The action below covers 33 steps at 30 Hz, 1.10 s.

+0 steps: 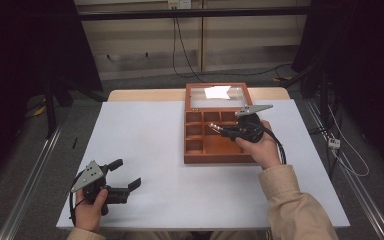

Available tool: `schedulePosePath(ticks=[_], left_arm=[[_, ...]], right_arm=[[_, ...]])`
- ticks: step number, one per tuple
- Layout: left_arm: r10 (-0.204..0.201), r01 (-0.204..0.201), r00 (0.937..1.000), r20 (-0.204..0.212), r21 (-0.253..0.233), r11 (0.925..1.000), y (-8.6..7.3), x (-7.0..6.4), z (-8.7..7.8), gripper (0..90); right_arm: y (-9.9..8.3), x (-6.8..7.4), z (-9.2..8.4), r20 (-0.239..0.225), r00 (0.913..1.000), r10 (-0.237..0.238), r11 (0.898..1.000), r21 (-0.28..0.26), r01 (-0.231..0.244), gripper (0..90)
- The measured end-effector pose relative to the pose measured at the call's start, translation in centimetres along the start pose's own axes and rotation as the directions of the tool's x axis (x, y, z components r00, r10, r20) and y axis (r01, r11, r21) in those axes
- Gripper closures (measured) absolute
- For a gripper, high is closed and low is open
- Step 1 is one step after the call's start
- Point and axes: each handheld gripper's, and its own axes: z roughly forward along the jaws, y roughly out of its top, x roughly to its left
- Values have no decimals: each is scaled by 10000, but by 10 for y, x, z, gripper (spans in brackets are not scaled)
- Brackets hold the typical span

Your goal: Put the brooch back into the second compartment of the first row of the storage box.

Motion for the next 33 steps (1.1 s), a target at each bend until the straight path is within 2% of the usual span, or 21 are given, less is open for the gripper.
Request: schedulePosePath(ticks=[14,33], left_arm=[[53,-52,10000,26,-5,10000,0,1,0,33],[-16,16,10000,30,-31,10000,0,0,0,34]], right_arm=[[12,-3,10,124,9998,-125,9999,23,125,810],[14,-16,23,436,9989,151,9998,95,-155,809]])
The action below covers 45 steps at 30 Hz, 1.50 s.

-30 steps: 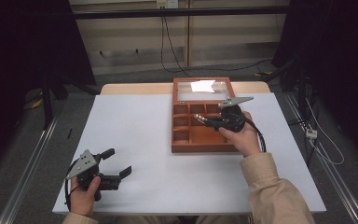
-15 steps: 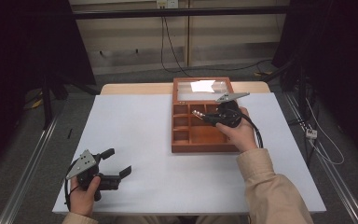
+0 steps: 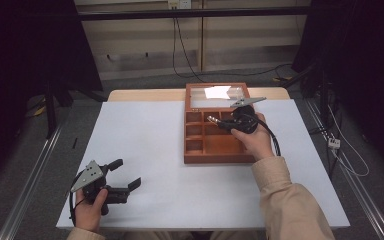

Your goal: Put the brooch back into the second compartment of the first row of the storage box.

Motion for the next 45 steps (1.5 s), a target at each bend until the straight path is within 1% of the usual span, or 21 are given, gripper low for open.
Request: schedulePosePath(ticks=[12,13,19,31,45], left_arm=[[-11,11,10000,0,-8,10000,0,0,0,33],[43,-43,10000,6,17,10000,0,0,0,33],[-18,18,10000,28,6,10000,0,0,0,33],[-36,36,10000,38,-15,10000,0,0,-1,33],[-20,20,10000,30,14,10000,-1,0,0,33]], right_arm=[[5,-4,9,80,10000,46,10000,19,-46,809],[5,-5,9,94,9999,52,10000,13,-52,809],[7,-7,13,180,9998,88,9999,-50,-87,809],[11,-14,18,366,9992,156,9999,57,-158,809],[9,-20,25,496,9985,217,9996,157,-225,809]])
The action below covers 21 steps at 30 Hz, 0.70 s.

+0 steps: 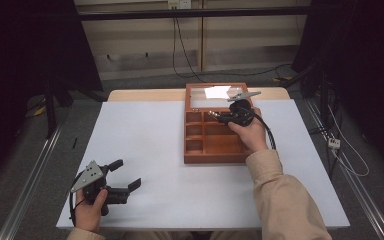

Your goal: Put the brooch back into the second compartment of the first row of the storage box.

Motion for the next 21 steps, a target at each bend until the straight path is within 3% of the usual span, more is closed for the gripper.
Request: schedulePosePath(ticks=[21], left_arm=[[-22,22,10000,18,-5,10000,0,0,0,33]], right_arm=[[5,1,12,182,9994,-278,9991,330,272,808]])
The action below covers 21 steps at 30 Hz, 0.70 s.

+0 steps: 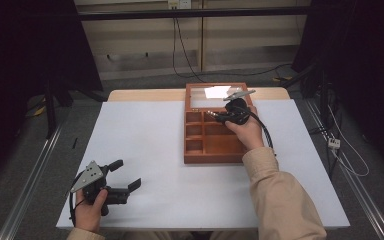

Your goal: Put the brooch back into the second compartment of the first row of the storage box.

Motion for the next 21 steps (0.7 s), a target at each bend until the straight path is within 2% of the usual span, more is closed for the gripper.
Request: schedulePosePath(ticks=[21], left_arm=[[6,-6,10000,37,67,10000,-1,0,2,33]], right_arm=[[-4,-5,11,87,10000,32,9999,166,-33,808]])
